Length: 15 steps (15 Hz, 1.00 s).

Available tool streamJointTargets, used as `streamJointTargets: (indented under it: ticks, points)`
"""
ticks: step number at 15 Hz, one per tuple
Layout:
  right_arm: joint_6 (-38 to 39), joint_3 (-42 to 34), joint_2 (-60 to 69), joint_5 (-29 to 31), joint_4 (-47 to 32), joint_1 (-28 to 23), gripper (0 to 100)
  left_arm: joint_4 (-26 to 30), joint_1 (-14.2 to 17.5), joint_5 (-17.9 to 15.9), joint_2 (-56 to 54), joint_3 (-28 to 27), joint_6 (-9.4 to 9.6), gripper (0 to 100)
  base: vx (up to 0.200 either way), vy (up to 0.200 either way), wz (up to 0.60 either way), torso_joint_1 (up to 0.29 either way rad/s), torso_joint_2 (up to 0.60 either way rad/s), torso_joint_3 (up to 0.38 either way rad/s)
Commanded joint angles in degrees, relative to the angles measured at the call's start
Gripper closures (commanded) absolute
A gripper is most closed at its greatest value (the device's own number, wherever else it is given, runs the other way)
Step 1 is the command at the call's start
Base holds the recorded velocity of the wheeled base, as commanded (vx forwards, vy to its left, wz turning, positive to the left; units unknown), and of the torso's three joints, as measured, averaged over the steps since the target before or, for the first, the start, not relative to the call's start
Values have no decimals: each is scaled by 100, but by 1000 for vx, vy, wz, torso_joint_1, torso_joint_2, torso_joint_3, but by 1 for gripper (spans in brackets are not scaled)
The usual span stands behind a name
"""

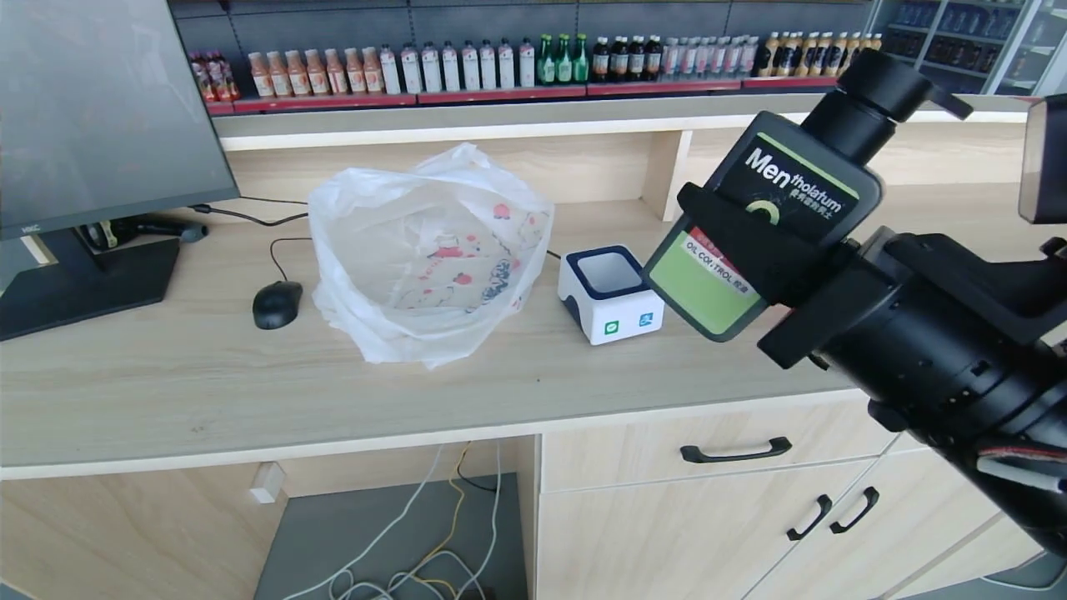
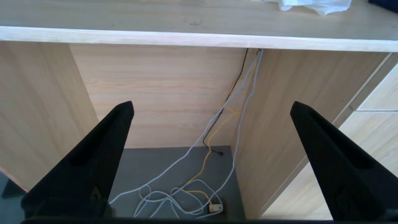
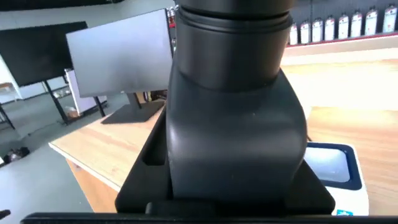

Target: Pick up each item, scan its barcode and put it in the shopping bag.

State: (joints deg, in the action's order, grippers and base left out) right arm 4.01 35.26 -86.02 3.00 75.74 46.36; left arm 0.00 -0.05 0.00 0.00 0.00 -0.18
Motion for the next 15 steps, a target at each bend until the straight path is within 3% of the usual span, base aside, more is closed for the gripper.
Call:
streamJointTargets:
  ticks: [1,4,11,15]
  points:
    - [-190,-115,-3,-124,11,110,100,0,-4,0,0,0,1,0,0,0,0,0,0,0]
    - [-779,-326,-56,-449,160,259,100,0,5,0,0,0,9,0,0,0,0,0,0,0]
    - [-779,78,-636,-449,477,-373,100,0,5,0,0,0,-17,0,0,0,0,0,0,0]
    - [-761,140,-732,-449,556,-602,100,0,5,0,0,0,-17,0,0,200,0,-4,1,4]
